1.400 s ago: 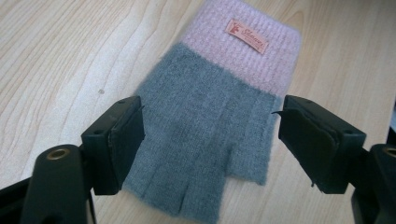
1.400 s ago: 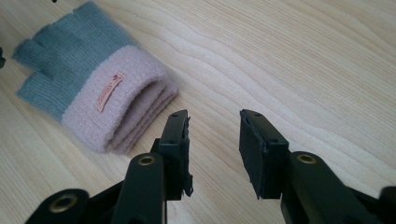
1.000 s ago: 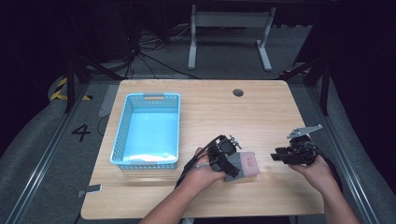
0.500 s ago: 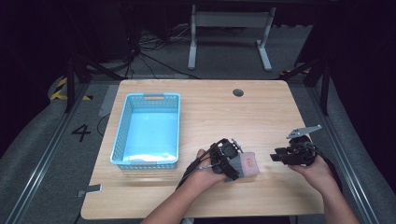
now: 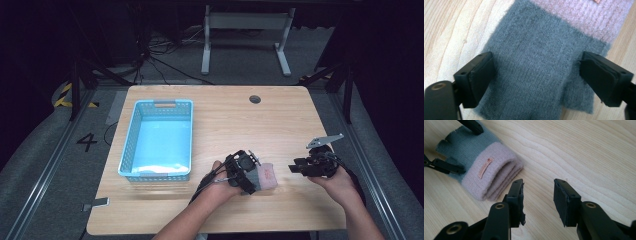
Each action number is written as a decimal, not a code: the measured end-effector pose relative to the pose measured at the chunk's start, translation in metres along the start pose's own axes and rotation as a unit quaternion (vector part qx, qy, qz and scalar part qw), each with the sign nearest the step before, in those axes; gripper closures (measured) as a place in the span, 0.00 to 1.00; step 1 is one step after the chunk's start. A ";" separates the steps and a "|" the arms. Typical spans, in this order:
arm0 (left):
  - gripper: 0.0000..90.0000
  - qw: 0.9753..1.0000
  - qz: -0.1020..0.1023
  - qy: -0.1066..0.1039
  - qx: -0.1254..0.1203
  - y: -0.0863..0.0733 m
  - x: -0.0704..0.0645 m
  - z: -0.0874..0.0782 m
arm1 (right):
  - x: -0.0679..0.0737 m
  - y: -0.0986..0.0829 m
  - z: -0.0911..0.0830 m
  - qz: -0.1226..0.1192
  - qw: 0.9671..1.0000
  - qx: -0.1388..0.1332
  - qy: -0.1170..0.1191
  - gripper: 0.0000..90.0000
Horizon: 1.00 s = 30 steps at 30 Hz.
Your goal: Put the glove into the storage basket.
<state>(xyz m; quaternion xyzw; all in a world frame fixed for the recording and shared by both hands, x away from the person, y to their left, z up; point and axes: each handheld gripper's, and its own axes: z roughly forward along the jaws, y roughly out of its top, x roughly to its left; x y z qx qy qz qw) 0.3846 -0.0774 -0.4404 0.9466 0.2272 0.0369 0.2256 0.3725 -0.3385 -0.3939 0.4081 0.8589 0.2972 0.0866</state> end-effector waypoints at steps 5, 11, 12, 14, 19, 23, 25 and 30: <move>0.26 1.000 -0.003 0.007 0.016 0.004 -0.004 -0.003 | 0.000 0.000 0.000 0.001 1.000 -0.002 0.001 0.67; 0.58 1.000 0.005 0.007 0.019 0.006 -0.009 -0.006 | -0.001 0.001 -0.001 0.001 1.000 -0.005 0.005 0.67; 0.58 1.000 0.005 0.007 0.020 0.006 -0.010 -0.007 | -0.001 0.001 -0.001 0.001 1.000 -0.005 0.005 0.67; 0.68 1.000 0.009 0.012 0.016 0.006 -0.011 -0.007 | -0.001 0.000 -0.001 0.002 1.000 -0.005 0.005 0.67; 0.74 1.000 0.014 0.007 0.005 0.004 -0.011 -0.011 | -0.002 0.000 -0.002 0.004 1.000 -0.008 0.005 0.67; 0.75 1.000 0.010 -0.002 0.000 0.003 -0.007 -0.020 | -0.004 0.000 -0.002 0.007 1.000 -0.009 0.005 0.66; 0.75 1.000 0.005 -0.006 -0.007 0.001 -0.005 -0.029 | -0.005 0.001 -0.002 0.008 1.000 -0.010 0.006 0.66; 0.75 0.999 -0.009 -0.027 -0.021 -0.001 0.005 -0.053 | -0.007 0.005 0.000 0.006 1.000 -0.010 0.010 0.66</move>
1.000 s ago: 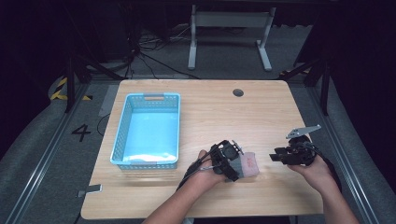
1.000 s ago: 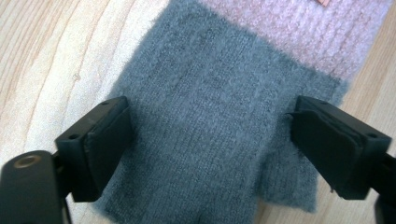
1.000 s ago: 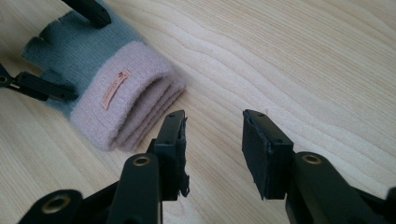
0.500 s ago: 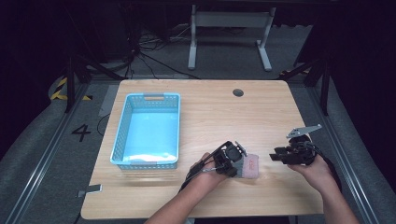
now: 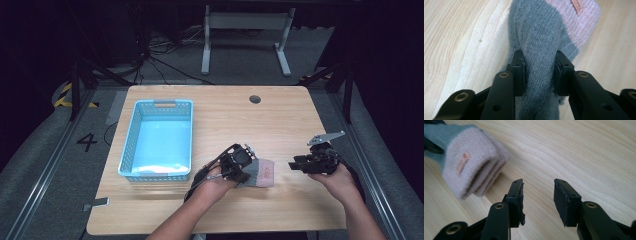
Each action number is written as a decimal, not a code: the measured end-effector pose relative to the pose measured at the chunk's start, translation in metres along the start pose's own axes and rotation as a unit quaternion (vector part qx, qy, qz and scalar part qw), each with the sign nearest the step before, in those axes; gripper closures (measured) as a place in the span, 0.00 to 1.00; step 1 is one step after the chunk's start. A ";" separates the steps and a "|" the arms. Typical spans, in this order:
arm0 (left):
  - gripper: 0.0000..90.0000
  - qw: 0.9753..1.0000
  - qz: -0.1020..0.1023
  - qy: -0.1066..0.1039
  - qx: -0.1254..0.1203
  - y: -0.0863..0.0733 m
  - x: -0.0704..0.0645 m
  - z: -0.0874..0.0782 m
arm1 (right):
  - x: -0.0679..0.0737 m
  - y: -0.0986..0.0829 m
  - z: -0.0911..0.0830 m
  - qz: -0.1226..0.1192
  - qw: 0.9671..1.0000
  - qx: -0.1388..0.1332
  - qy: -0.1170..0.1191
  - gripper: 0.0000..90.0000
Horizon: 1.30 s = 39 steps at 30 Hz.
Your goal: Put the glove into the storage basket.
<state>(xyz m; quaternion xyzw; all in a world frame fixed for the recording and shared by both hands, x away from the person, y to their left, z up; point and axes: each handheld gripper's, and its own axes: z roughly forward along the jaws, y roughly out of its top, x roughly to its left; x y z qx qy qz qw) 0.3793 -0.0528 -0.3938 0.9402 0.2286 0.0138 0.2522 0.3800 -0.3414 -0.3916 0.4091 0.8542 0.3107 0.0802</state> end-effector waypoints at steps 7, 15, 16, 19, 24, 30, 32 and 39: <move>0.75 1.000 -0.004 -0.002 -0.006 -0.004 0.009 -0.025 | -0.002 0.008 0.007 -0.005 1.000 0.001 0.007 0.66; 0.75 1.000 -0.004 0.022 -0.018 -0.012 0.023 -0.058 | -0.003 0.018 0.017 -0.012 1.000 0.005 0.017 0.66; 0.75 0.999 -0.006 0.024 -0.022 -0.013 0.025 -0.061 | -0.003 0.019 0.018 -0.014 1.000 0.005 0.019 0.66; 0.74 0.999 -0.016 0.029 -0.028 -0.017 0.034 -0.073 | -0.001 0.024 0.021 -0.017 1.000 0.005 0.023 0.66; 0.74 0.998 -0.021 0.049 -0.028 -0.025 0.042 -0.090 | 0.000 0.028 0.025 -0.024 0.999 0.008 0.026 0.66; 0.74 0.997 -0.035 0.062 -0.037 -0.034 0.055 -0.109 | 0.002 0.030 0.028 -0.028 0.999 0.011 0.029 0.66; 0.74 0.996 -0.040 0.065 -0.038 -0.038 0.059 -0.114 | 0.003 0.030 0.028 -0.029 0.999 0.009 0.028 0.66; 0.74 0.995 -0.060 0.070 -0.050 -0.055 0.078 -0.130 | 0.005 0.029 0.029 -0.029 0.999 0.014 0.029 0.66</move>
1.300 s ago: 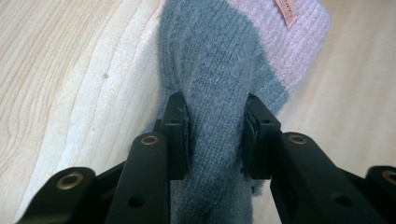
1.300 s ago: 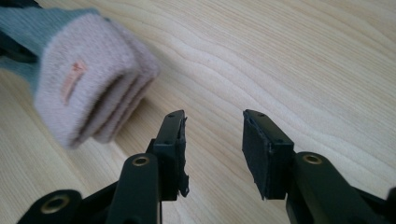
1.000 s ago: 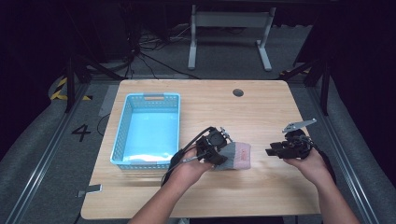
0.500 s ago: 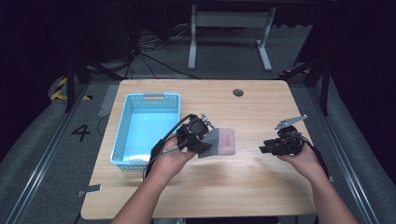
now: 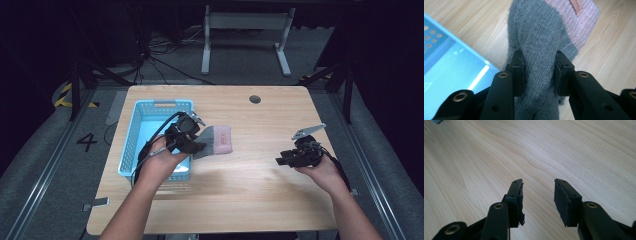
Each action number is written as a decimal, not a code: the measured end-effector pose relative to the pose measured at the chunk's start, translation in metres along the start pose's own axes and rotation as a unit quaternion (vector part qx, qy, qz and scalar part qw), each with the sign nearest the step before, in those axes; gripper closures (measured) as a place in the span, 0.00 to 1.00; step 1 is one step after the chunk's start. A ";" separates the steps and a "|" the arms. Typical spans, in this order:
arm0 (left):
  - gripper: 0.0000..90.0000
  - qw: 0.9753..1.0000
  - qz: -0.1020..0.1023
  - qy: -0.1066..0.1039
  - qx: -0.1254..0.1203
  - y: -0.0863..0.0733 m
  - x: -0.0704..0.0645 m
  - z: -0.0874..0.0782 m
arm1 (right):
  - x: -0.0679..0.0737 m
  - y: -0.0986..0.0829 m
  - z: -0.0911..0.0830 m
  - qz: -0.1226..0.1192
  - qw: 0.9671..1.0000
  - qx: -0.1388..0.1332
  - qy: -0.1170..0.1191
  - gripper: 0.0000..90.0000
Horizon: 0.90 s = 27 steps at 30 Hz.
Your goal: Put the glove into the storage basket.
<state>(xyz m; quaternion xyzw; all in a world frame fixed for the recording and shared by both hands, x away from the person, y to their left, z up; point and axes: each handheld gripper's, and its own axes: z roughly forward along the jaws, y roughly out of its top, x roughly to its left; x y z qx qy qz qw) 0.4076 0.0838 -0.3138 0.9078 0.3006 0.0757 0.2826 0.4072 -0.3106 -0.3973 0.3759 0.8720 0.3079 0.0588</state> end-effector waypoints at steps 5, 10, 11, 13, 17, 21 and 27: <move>0.74 1.000 -0.013 0.013 0.005 -0.007 0.018 -0.005 | 0.002 -0.003 0.002 0.000 1.000 0.006 0.001 0.65; 0.74 0.999 -0.029 0.031 0.008 -0.013 0.042 -0.016 | 0.003 -0.006 0.001 0.004 1.000 0.006 -0.002 0.65; 0.74 0.999 -0.032 0.037 0.009 -0.014 0.046 -0.018 | 0.003 -0.006 0.001 0.004 1.000 0.006 -0.002 0.65; 0.74 0.998 -0.036 0.041 0.012 -0.015 0.056 -0.022 | 0.003 -0.007 0.000 0.005 1.000 0.007 -0.004 0.65; 0.74 0.998 -0.040 0.051 0.017 -0.019 0.070 -0.026 | 0.004 -0.011 -0.001 0.010 1.000 0.008 -0.008 0.65; 0.74 0.997 -0.049 0.054 0.018 -0.024 0.085 -0.028 | 0.004 -0.015 -0.003 0.014 1.000 0.009 -0.009 0.65; 0.74 0.996 -0.053 0.063 0.035 -0.032 0.108 -0.022 | 0.002 -0.021 -0.003 0.021 1.000 0.012 -0.011 0.65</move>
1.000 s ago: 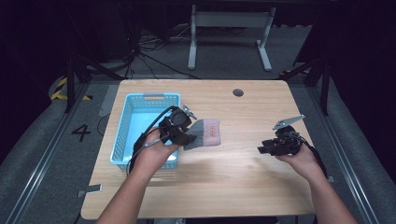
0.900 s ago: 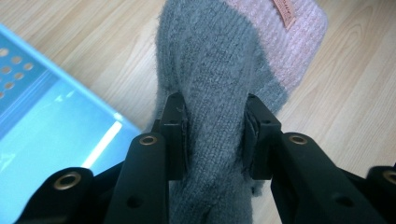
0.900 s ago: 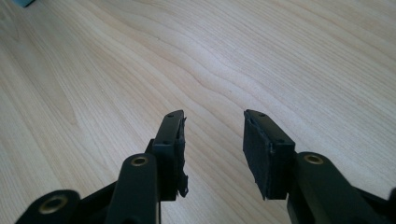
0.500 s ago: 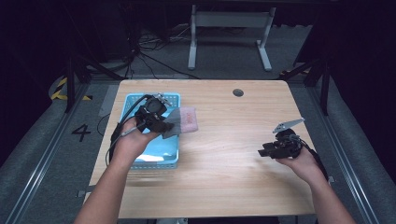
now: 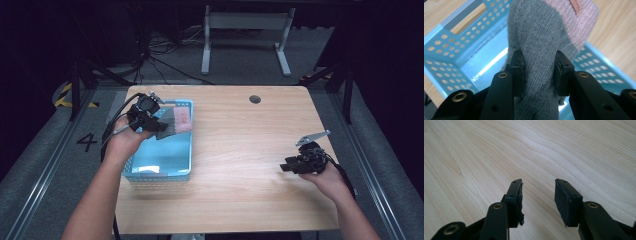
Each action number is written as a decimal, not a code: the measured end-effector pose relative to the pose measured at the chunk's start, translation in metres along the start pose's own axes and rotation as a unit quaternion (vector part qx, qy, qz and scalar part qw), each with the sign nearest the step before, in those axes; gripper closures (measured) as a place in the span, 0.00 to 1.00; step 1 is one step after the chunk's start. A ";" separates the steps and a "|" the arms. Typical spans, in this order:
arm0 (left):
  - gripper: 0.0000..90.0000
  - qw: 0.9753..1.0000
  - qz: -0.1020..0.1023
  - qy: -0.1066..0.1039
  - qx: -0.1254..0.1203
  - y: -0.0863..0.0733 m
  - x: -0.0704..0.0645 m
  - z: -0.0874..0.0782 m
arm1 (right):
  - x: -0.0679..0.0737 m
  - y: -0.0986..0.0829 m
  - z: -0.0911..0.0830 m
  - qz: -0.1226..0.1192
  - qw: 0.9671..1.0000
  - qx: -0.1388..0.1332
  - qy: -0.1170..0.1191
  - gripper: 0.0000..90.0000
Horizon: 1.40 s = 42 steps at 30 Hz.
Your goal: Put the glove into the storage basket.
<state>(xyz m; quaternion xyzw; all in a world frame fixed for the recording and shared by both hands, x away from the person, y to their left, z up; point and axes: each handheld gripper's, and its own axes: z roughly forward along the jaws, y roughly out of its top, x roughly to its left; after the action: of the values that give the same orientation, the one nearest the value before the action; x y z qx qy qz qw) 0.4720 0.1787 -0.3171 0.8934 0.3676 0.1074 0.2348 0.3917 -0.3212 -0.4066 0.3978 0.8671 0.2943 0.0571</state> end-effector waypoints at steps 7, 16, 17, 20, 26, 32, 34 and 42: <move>0.73 1.000 -0.009 0.000 0.025 0.000 0.026 0.019 | 0.001 -0.003 0.000 0.003 1.000 0.001 -0.001 0.64; 0.73 0.997 -0.007 -0.006 0.071 0.001 0.041 0.053 | 0.002 -0.005 0.001 0.001 1.000 0.004 0.001 0.64; 0.73 0.997 -0.008 -0.008 0.073 0.001 0.042 0.056 | 0.002 -0.005 0.001 0.001 1.000 0.004 0.001 0.64; 0.73 0.997 -0.011 -0.018 0.075 0.004 0.045 0.064 | 0.002 -0.006 0.000 0.002 1.000 0.002 0.000 0.64; 0.73 0.995 0.009 -0.028 0.098 0.005 0.043 0.080 | 0.004 -0.008 -0.001 0.000 1.000 0.000 -0.002 0.64; 0.72 0.993 0.014 -0.021 0.111 0.007 0.043 0.094 | 0.005 -0.007 0.004 0.003 1.000 0.008 -0.002 0.64; 0.71 0.994 0.019 -0.018 0.110 0.008 0.043 0.096 | 0.005 -0.006 0.005 0.004 1.000 0.009 -0.003 0.64; 0.68 0.992 0.022 -0.012 0.121 0.010 0.043 0.109 | 0.007 -0.006 0.003 0.005 1.000 0.006 -0.005 0.64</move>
<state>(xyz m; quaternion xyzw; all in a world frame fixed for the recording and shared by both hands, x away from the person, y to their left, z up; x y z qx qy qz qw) 0.5487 0.1658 -0.4058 0.9244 0.3549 0.0568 0.1274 0.3840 -0.3173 -0.4114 0.4036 0.8669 0.2870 0.0574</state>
